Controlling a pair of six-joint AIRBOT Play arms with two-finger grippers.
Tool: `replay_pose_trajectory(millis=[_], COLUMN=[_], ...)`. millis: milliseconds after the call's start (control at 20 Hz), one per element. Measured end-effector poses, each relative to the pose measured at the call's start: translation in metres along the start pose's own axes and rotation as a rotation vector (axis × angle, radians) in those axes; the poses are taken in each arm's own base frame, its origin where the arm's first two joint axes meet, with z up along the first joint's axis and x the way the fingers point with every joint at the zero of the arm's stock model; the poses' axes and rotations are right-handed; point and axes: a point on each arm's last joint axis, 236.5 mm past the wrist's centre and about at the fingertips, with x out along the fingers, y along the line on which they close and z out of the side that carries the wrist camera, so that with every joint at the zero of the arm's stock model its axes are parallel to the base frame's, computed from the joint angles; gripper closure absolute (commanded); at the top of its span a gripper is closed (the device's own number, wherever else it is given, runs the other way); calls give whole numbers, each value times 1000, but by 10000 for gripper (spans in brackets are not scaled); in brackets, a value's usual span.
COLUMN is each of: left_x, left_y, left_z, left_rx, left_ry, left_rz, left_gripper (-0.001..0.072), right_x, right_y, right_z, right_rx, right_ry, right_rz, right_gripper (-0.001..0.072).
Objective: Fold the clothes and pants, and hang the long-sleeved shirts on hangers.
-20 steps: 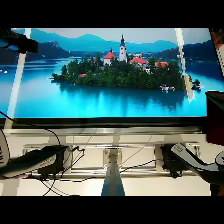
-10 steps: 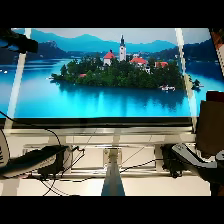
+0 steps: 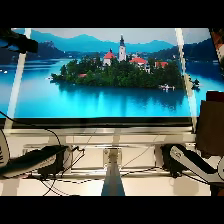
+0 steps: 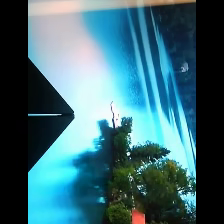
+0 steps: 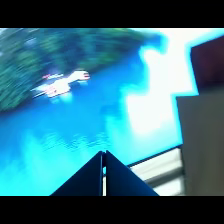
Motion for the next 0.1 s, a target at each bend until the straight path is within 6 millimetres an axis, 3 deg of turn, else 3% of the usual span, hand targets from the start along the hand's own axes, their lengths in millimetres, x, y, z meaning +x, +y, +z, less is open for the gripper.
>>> replay_pose_trajectory(millis=[100], left_x=[0], left_y=[0], left_z=[0], left_rx=[0], left_ry=[0], left_rz=[0], left_gripper=[694], right_x=[0], right_y=[39], right_z=[0], right_rx=[-117], right_ry=[-14], right_rz=[42], right_gripper=[696])
